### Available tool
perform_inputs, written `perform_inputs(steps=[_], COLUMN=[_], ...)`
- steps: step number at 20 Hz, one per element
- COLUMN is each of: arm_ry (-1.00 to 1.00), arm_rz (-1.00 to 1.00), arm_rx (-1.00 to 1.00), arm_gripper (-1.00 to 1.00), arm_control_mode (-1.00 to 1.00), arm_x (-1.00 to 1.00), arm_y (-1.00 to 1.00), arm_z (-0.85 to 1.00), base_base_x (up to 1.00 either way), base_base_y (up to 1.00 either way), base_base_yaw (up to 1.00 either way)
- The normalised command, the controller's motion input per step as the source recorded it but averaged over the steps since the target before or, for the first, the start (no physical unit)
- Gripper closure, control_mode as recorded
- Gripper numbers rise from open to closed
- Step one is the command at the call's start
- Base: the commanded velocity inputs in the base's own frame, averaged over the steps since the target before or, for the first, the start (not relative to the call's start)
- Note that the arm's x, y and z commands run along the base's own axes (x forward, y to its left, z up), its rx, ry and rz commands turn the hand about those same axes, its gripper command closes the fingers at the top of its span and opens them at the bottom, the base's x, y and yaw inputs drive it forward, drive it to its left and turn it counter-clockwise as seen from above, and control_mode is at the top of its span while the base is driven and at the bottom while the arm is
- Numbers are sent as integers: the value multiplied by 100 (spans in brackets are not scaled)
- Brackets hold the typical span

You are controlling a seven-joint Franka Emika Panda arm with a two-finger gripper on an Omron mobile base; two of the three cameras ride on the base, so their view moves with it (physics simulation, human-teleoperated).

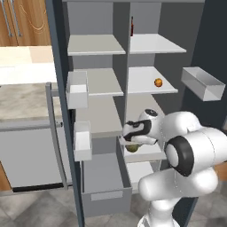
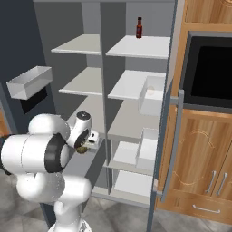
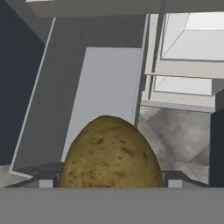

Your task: Take the peach and potato from the fridge shelf and place them in the freezer drawer to begin freezing them.

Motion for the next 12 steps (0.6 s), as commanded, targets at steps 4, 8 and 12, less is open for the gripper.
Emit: perform_inputs(steps=[4,8,12], arm_ry=[1,0,0], arm_rz=[17,15,12], arm_rx=[0,0,-3], arm_gripper=[100,100,100], arm_control_mode=[-100,-100,-100], arm_x=[22,3,0], arm_y=[9,9,33], arm_z=[-65,-57,-44], base_base_x=[0,0,0], base_base_y=[0,0,0], base_base_yaw=[0,0,0])
